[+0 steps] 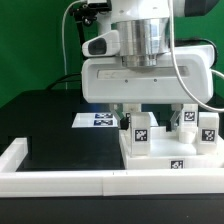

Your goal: Assemble square table

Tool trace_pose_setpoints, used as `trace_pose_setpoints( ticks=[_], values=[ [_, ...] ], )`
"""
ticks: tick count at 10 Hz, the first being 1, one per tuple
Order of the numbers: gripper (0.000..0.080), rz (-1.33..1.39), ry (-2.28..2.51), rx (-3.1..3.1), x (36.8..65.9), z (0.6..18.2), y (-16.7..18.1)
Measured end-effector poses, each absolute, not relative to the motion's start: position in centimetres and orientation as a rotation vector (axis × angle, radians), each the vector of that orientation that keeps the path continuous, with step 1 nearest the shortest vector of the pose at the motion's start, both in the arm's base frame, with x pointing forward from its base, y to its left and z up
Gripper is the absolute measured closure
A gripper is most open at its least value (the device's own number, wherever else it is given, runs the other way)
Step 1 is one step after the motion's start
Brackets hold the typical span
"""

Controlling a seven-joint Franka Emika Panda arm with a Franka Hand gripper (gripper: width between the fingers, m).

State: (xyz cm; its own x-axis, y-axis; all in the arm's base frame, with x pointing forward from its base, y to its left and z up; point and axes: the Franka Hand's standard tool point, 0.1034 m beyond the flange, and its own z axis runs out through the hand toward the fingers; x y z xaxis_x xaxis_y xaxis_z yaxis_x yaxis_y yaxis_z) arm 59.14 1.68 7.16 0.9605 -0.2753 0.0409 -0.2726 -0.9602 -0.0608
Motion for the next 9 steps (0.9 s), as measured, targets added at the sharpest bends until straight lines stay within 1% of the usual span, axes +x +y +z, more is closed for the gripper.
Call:
trace_pose_setpoints(
  ticks=[2, 3, 4, 5, 6, 7, 9],
  values=[
    [0.015, -0.086, 0.175, -3.087, 59.17, 7.17, 0.79],
    [0.015, -0.087, 0.134, -3.09, 59.17, 7.17, 0.48],
    [0.0179, -0.087, 0.132, -3.09, 59.17, 7.17, 0.59],
    [0.0179, -0.087, 0.133, -3.09, 59.17, 7.17, 0.58],
    [0.0372, -0.087, 0.133, -3.09, 59.17, 7.17, 0.56],
    [0.0505, -0.087, 0.133, -3.09, 59.17, 7.17, 0.56],
    [0.051, -0.086, 0.164, -3.087, 59.17, 7.17, 0.55]
  ],
)
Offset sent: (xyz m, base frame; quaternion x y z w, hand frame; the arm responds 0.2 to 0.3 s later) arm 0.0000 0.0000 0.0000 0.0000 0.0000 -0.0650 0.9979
